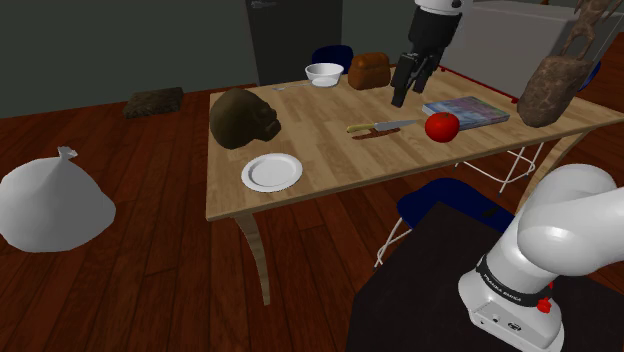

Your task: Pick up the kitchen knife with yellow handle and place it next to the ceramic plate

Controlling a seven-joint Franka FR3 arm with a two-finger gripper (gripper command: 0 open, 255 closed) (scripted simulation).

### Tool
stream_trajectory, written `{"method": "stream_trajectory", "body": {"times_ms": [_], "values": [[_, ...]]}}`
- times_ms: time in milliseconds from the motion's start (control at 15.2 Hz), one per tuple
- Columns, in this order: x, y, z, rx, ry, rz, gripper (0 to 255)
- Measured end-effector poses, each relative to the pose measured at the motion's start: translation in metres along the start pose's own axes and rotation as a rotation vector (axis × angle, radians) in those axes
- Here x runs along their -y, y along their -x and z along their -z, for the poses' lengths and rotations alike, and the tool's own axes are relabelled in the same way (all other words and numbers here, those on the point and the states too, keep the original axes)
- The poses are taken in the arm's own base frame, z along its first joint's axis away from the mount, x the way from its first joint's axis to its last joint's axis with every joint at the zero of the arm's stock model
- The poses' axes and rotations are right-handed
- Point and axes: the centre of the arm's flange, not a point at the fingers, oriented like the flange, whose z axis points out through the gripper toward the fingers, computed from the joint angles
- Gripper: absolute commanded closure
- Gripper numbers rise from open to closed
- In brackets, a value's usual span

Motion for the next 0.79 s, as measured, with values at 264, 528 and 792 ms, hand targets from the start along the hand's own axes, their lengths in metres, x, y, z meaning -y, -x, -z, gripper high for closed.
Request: {"method": "stream_trajectory", "body": {"times_ms": [264,528,792], "values": [[-0.024,-0.002,-0.015,0.004,-0.006,0.057,0],[-0.069,-0.008,-0.039,0.012,-0.016,0.166,0],[-0.112,-0.015,-0.068,0.019,-0.027,0.282,0]]}}
